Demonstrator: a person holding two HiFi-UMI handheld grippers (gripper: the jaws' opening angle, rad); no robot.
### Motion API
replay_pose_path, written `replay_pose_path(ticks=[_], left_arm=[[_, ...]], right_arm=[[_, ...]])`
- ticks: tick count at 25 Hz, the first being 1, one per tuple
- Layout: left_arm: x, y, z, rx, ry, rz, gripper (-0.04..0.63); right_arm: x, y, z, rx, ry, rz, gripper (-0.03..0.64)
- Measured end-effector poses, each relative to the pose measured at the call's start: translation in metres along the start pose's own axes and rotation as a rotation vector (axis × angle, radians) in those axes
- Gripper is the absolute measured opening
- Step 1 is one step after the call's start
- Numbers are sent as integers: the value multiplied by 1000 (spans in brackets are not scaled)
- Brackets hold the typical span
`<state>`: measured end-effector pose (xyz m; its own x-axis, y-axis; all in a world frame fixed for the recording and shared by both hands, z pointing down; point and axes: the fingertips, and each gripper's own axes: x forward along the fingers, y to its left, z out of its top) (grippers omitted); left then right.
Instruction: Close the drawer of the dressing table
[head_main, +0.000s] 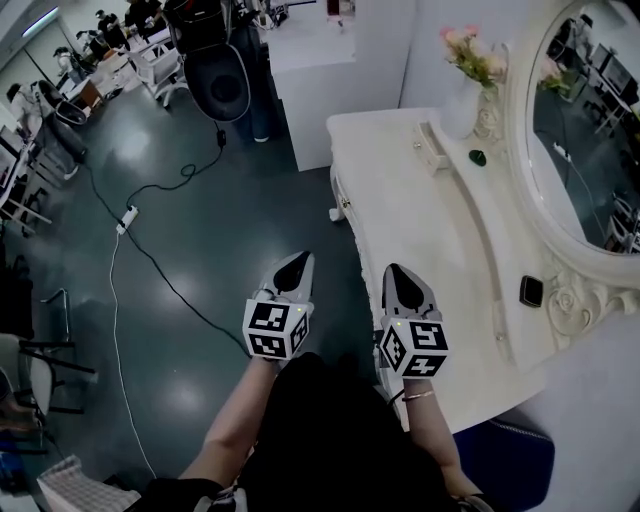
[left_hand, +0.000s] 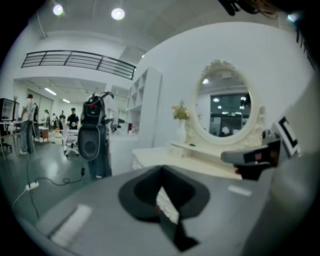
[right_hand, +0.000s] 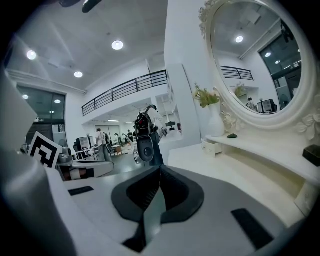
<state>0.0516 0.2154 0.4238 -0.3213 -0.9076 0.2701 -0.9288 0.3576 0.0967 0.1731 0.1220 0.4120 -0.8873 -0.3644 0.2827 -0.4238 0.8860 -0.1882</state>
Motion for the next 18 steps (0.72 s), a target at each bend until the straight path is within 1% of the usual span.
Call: replay_pose_path(ticks=[3,5,10,15,18], left_arm=[[2,4,1,-5,0,17,11],[6,9,3,-4,3,20,24],[27,25,6,-3,10,26,40],[59,53,5,-19,25,16,48],[89,78,5,-30,36,5,57]], right_arm=[[4,-6,2,9,-3,-6,3],[9,-6,4,18,-5,-8,3],[32,-15,8,30,-1,-18,3],[65,-23,6,39,25,-46,3],[100,-27,8,45,37,-66,3]])
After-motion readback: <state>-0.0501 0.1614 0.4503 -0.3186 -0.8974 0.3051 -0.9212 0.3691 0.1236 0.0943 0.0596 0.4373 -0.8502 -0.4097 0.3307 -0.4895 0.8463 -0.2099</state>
